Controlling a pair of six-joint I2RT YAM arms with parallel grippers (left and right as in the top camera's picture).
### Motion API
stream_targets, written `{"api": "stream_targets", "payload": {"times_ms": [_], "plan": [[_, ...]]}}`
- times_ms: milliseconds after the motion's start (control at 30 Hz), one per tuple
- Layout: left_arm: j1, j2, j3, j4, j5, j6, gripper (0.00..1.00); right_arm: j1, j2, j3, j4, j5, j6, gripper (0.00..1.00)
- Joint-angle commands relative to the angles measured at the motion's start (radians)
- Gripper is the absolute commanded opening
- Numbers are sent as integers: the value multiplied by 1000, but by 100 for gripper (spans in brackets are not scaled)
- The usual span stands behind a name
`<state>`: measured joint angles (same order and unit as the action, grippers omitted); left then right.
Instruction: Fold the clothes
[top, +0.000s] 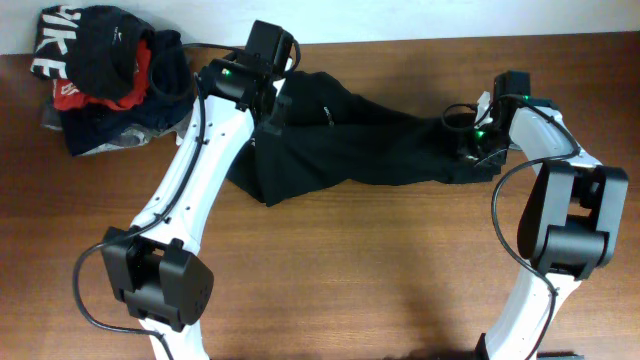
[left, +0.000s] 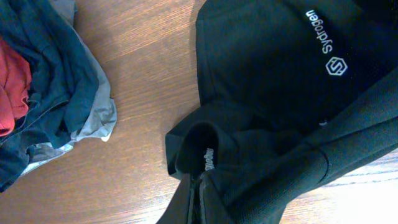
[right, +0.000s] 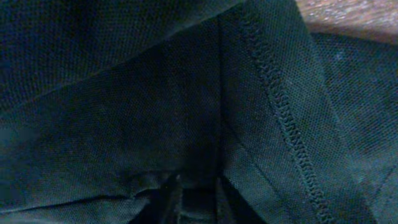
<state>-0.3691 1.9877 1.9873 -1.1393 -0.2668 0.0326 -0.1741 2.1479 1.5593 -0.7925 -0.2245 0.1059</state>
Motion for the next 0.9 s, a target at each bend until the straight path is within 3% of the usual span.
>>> {"api": "stream_targets", "payload": {"times_ms": [0,67,300,867], "plan": [[-1,-13,-5,3,-18,-2,0,-2,7,-5,-5,-20,2,13],[-1,-13,-5,3,-18,-3,0,-2,5,-2,-8,-25,2,4],[6,-14,30,10,-19,-2,0,-3,-61,75,-61,-60,2,4],[64,-151,289,-3,-77,24,0,-57,-554,148,-124,-56,6,4]]}}
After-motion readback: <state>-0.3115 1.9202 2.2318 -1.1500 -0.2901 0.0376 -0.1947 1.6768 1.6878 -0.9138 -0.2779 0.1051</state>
